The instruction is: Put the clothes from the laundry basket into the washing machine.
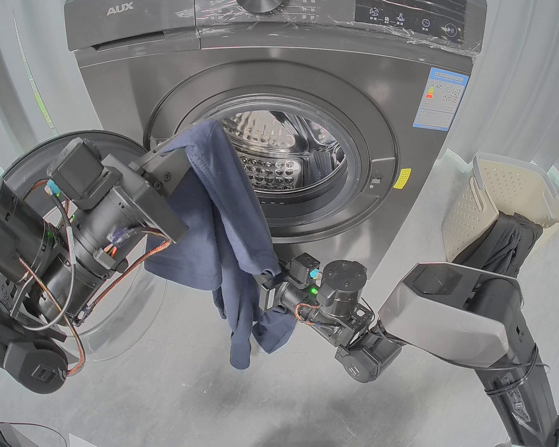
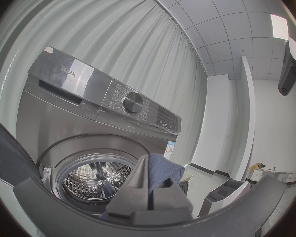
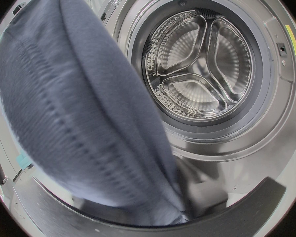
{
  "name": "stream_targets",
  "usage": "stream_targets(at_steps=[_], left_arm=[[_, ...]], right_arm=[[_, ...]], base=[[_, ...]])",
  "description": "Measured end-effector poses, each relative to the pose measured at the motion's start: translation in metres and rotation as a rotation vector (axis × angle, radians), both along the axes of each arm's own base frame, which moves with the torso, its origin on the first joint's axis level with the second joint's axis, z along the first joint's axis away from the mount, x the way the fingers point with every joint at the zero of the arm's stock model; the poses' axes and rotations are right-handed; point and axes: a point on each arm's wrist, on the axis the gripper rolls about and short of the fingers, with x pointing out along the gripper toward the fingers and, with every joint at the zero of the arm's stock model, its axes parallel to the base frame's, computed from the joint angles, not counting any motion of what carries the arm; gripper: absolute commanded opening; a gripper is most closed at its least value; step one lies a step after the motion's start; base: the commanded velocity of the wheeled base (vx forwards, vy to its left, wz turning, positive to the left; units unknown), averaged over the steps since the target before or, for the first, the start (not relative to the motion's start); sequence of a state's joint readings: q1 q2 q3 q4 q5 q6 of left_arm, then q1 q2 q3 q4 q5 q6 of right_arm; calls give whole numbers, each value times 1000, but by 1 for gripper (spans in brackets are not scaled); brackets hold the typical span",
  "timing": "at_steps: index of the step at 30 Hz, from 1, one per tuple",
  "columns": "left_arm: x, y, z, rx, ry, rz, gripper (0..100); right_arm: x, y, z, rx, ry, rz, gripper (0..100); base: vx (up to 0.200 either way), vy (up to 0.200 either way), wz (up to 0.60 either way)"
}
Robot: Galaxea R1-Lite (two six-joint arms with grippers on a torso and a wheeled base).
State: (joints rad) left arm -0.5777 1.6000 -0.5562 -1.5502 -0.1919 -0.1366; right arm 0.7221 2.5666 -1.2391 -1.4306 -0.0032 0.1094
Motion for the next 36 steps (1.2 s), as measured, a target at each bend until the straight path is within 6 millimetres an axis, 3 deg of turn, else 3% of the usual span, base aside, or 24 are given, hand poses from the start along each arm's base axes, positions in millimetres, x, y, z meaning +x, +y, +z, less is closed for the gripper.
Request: stream_targets(at_steps=[6, 14, 22, 29, 30, 36], left_arm=[[3, 1, -2, 3, 11, 15, 0], [15, 9, -16, 33, 58, 66, 0], [22, 13, -61, 143, 205, 87, 0], [26, 10, -104, 285, 307, 68, 0], [26, 10, -109, 304, 319, 54, 100], [24, 10, -127, 356, 377, 29, 100]], right_arm=[[-2, -12, 8, 0, 10, -18, 0], [-15, -53, 46, 17, 31, -99, 0], [-38, -84, 94, 82, 1, -136, 0], [-52, -85, 119, 132, -34, -139, 0], [-54, -83, 121, 139, -40, -134, 0], [-58, -76, 132, 161, -61, -116, 0]], base=[[0, 0, 0], [0, 0, 0], [0, 0, 0], [0, 0, 0], [0, 0, 0], [0, 0, 0]])
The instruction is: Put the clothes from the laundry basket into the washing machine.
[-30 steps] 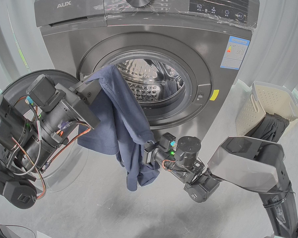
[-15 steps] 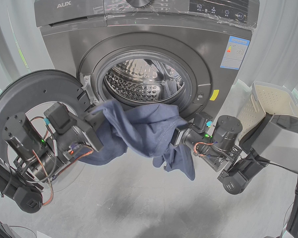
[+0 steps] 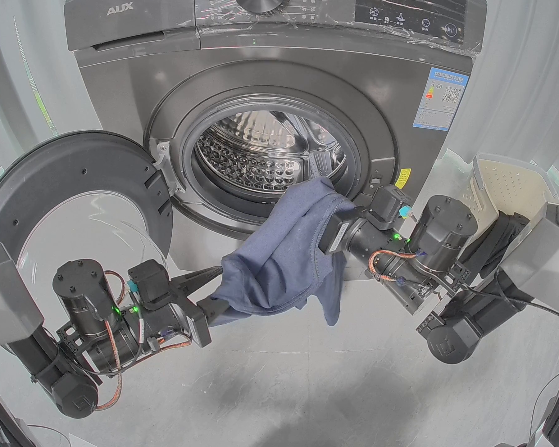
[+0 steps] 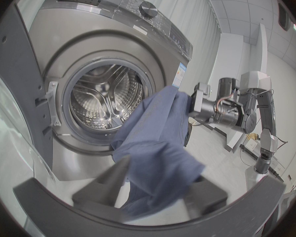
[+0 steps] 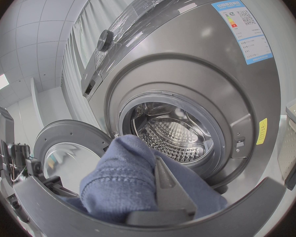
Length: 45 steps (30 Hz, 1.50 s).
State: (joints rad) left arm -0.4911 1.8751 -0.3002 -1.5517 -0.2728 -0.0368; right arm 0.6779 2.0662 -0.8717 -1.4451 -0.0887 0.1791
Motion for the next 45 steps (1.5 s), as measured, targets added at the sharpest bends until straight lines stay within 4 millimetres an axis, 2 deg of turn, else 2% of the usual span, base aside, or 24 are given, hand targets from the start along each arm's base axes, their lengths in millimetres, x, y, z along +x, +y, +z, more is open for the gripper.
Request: stream_targets(at_steps=[7, 17, 22, 26, 35, 45], left_arm=[[-5, 2, -15, 37, 61, -7, 100], [-31, 8, -41, 160, 146, -119, 100], [-38, 11, -46, 191, 165, -142, 100], [-34, 9, -45, 184, 152, -137, 100], [-6, -2, -24, 100, 49, -50, 100], [1, -7, -21, 82, 25, -48, 100]], right_arm=[[5, 5, 14, 22, -33, 7, 0], [24, 4, 35, 50, -75, -20, 0], [36, 0, 35, 56, -82, -46, 0], [38, 2, 31, 52, -78, -46, 0], [12, 29, 9, -5, -21, 45, 0], [-16, 52, 7, -16, -8, 134, 0]], base=[[0, 0, 0], [0, 0, 0], [0, 0, 0], [0, 0, 0], [0, 0, 0], [0, 0, 0]])
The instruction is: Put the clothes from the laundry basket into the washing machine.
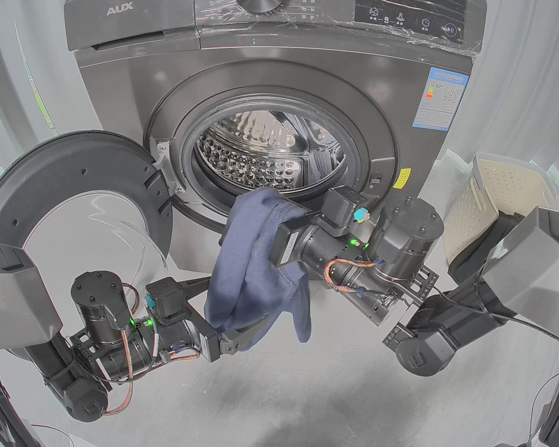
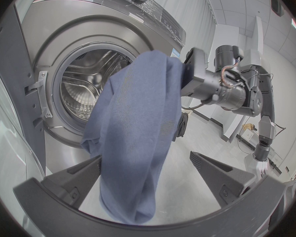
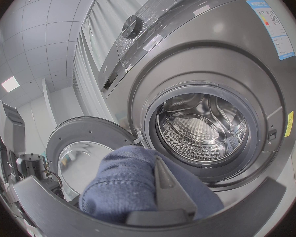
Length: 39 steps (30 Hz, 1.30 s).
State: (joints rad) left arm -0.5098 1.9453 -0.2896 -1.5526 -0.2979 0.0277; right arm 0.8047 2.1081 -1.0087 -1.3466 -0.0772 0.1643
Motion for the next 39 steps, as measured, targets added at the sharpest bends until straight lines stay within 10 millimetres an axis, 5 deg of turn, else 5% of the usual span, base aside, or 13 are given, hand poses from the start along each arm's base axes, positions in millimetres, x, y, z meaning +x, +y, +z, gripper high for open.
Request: stream_targets(at_steps=[21, 22, 39], left_arm=[[25, 9, -11, -10, 28, 82, 100], [26, 9, -11, -11, 28, 86, 0], [30, 7, -11, -32, 38, 88, 0]], right_arm=[[-63, 6, 9, 15, 51, 132, 0], [-65, 6, 9, 16, 50, 137, 0], [-68, 3, 17, 57, 30, 143, 0]], base=[[0, 0, 0], [0, 0, 0], [0, 0, 0]])
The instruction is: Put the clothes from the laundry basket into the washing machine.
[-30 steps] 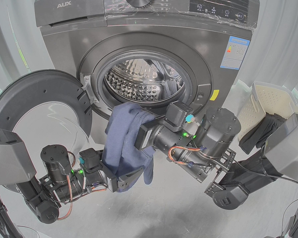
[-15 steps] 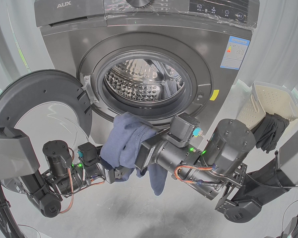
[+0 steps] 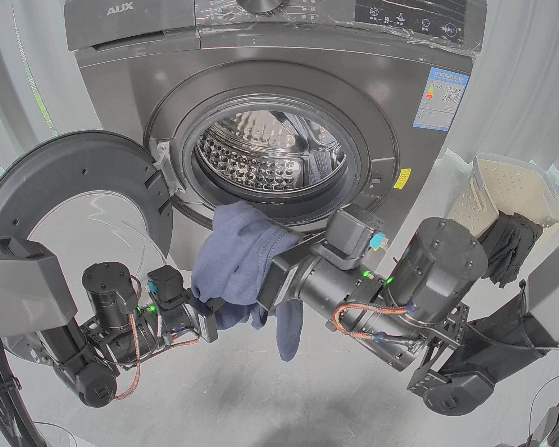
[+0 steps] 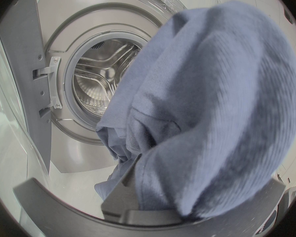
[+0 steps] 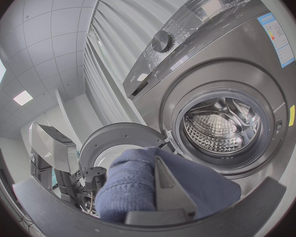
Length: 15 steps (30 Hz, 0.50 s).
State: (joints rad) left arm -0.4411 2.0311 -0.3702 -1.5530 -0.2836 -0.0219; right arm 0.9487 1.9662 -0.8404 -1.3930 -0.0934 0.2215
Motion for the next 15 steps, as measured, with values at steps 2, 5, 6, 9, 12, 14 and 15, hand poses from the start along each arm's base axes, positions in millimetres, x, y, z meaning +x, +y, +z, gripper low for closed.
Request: stream_targets(at_steps=[2, 5, 6, 9, 12, 14, 15], left_arm=[[1, 0, 2, -9, -4, 3, 0], [2, 0, 5, -23, -10, 5, 0], [2, 0, 7, -26, -13, 6, 0], [4, 0, 13, -45, -32, 21, 0], [7, -1, 19, -73, -45, 44, 0], [8, -1, 23, -89, -57, 54, 0], [9, -1, 25, -93, -61, 56, 0]], right_arm=[[4, -4, 1, 4, 1, -17, 0], [12, -10, 1, 8, 6, -63, 0], [14, -12, 1, 8, 8, -76, 0], [20, -19, -3, 0, 19, -106, 0], [22, -22, -10, -23, 37, -116, 0], [22, -23, -16, -39, 49, -120, 0], [22, -23, -18, -46, 53, -121, 0]], base=[[0, 0, 0], [0, 0, 0], [0, 0, 0], [0, 0, 0], [0, 0, 0], [0, 0, 0], [0, 0, 0]])
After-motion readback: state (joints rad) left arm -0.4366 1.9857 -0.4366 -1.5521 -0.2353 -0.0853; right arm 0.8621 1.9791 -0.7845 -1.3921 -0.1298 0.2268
